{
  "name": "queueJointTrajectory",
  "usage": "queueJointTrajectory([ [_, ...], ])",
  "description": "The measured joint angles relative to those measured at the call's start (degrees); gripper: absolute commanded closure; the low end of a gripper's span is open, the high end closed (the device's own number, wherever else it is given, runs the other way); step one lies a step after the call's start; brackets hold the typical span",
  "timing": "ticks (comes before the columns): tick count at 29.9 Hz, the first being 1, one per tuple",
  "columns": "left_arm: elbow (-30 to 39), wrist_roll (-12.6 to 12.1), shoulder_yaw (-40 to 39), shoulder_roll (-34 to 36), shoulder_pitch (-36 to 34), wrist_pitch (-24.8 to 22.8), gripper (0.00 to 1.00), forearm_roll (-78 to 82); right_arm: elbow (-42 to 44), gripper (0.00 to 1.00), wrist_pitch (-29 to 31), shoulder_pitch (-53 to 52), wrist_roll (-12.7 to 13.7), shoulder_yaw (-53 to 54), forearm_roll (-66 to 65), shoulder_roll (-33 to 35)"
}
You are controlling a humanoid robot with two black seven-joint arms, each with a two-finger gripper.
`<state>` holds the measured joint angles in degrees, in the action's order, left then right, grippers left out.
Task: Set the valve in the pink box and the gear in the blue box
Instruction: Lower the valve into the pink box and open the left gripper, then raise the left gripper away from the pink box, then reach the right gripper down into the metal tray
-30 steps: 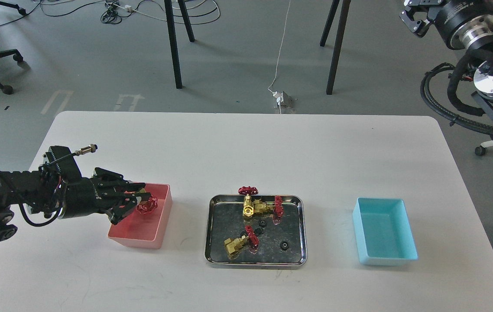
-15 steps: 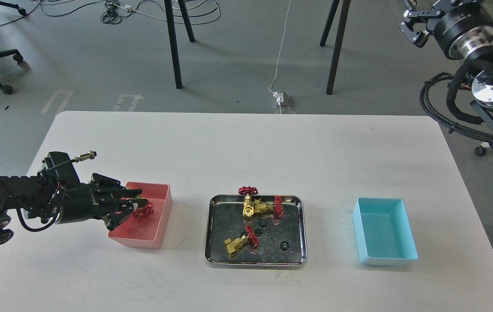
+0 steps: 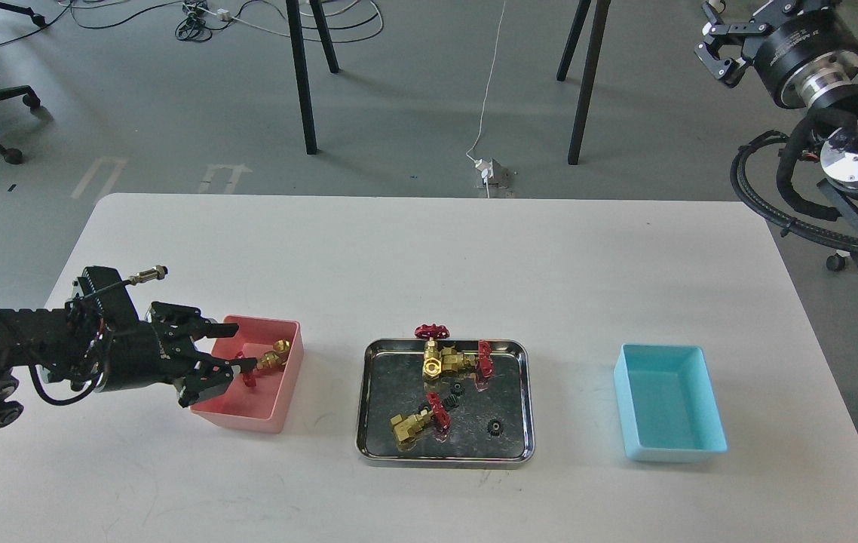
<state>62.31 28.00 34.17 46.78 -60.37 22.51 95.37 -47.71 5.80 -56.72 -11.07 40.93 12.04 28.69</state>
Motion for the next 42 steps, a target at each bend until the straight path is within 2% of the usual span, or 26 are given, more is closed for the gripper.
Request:
queueJointTrajectory([
  [9,0.0,0.0,-1.7,1.0,-0.7,-0.1,0.22,-0.7,-1.0,0.01,0.0,0.1,0.0,0.1,0.0,1.1],
  [14,4.5,0.0,-10.5,5.3,-1.3,-1.7,0.19,-3.5,-3.1,0.01,-0.1,-0.4,0.0,0.2,0.0,1.6],
  [18,9.4,0.0,-20.8,8.8,-1.4,-9.4,0.13,-11.5,-4.0,0.01,-0.1,-1.6,0.0,-0.1,0.0,1.7],
  [22,11.3,0.0,-36.7,9.3,-0.7,-23.3,0.04,-29.9,-5.4,0.01,0.2,-2.9,0.0,-1.4,-2.3,1.7],
  [25,10.0,0.0,-46.6,7.0,-0.2,-33.3,0.01,-47.9,-7.6,0.01,0.3,-4.3,0.1,-4.9,-9.0,2.5],
  [29,3.9,0.0,-55.3,2.2,0.0,-46.2,0.01,-72.2,-10.4,0.01,0.5,-8.9,-0.5,-17.1,-25.9,3.7],
  [30,2.7,0.0,-56.6,0.9,0.0,-48.2,0.01,-78.5,-11.3,0.01,0.6,-10.8,-0.8,-21.3,-31.0,3.8],
  [32,1.3,0.0,-57.9,-0.9,0.1,-49.8,0.01,-86.7,-13.3,0.01,0.6,-15.0,-1.4,-30.7,-40.7,3.9],
  [36,1.0,0.0,-58.6,-3.2,1.2,-50.5,0.01,-89.4,-20.2,0.01,0.6,-26.8,-3.2,-53.8,-59.9,3.2],
  [42,1.4,0.0,-58.8,-4.1,2.2,-50.5,0.01,-89.7,-32.5,0.02,0.5,-41.0,-4.6,-79.0,-73.9,-2.9],
])
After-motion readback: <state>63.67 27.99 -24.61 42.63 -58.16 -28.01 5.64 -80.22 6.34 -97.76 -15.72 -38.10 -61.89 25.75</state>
